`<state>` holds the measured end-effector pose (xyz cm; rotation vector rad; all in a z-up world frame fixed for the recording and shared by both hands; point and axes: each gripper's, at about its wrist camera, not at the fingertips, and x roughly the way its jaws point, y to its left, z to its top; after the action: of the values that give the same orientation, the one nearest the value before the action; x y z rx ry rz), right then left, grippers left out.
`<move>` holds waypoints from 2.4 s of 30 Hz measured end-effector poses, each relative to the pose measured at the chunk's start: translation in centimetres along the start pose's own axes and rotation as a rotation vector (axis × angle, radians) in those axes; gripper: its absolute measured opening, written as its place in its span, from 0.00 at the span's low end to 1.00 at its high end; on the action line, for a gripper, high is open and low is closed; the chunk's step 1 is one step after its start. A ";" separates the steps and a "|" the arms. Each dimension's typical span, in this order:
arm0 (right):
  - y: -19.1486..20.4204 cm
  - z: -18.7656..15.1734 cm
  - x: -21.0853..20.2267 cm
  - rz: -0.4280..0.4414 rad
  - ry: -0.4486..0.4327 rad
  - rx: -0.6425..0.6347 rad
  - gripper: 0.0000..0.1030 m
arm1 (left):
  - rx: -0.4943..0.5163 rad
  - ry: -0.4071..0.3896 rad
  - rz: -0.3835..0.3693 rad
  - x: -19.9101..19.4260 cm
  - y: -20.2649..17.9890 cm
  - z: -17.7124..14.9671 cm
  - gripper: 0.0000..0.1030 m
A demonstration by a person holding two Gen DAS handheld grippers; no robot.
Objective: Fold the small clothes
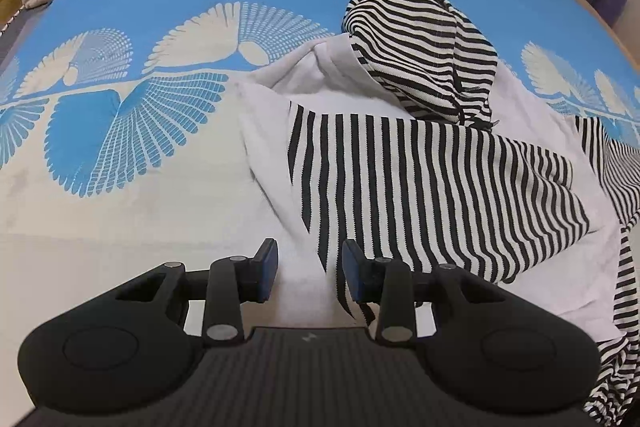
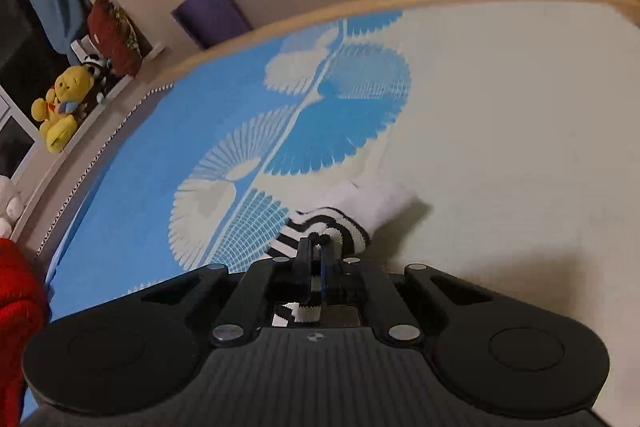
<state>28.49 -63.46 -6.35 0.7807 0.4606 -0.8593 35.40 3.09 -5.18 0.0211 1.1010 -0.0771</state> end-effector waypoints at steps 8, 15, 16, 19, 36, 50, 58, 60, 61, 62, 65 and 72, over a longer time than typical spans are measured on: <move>5.7 -1.6 -4.0 0.106 -0.091 -0.219 0.03 | -0.003 -0.013 -0.015 -0.9 0.8 -0.4 0.38; 14.0 -6.9 -9.9 0.313 -0.098 -0.452 0.03 | -0.023 -0.017 -0.012 -1.4 1.8 -0.6 0.38; 15.6 -8.3 -11.2 0.359 -0.095 -0.499 0.03 | -0.022 -0.020 -0.013 -1.5 1.9 -0.6 0.38; 19.9 -13.7 -15.8 0.543 -0.073 -0.659 0.03 | -0.033 -0.023 -0.012 -1.8 2.5 -0.7 0.38; 23.1 -26.7 -22.6 0.821 0.498 -1.341 0.34 | -0.105 0.019 -0.069 -0.1 3.4 -0.2 0.38; 15.1 -21.1 -8.3 0.295 0.716 -1.088 0.40 | -0.119 0.179 -0.071 7.2 1.9 -0.6 0.52; 16.2 -21.1 -8.8 0.336 0.641 -1.119 0.40 | -0.103 0.006 -0.085 2.9 2.0 1.4 0.04; 17.1 -21.2 -9.7 0.382 0.573 -1.150 0.40 | -0.114 -0.023 -0.070 1.9 2.5 1.6 0.04; 17.4 -21.3 -10.2 0.406 0.548 -1.155 0.40 | -0.119 -0.010 -0.053 2.3 2.8 1.5 0.04; 17.6 -21.5 -10.5 0.428 0.540 -1.150 0.40 | -0.121 0.024 -0.029 3.1 3.0 1.3 0.04; 17.9 -22.8 -10.3 0.428 0.577 -1.155 0.40 | -0.044 0.090 0.131 4.9 2.5 0.9 0.14; 18.0 -24.9 -9.7 0.332 0.604 -1.212 0.40 | -0.037 -0.016 -0.069 2.8 0.9 1.4 0.23</move>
<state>36.02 -32.20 -8.55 -0.0589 1.1884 0.0794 37.93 3.72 -7.03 -0.0502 1.0869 -0.1190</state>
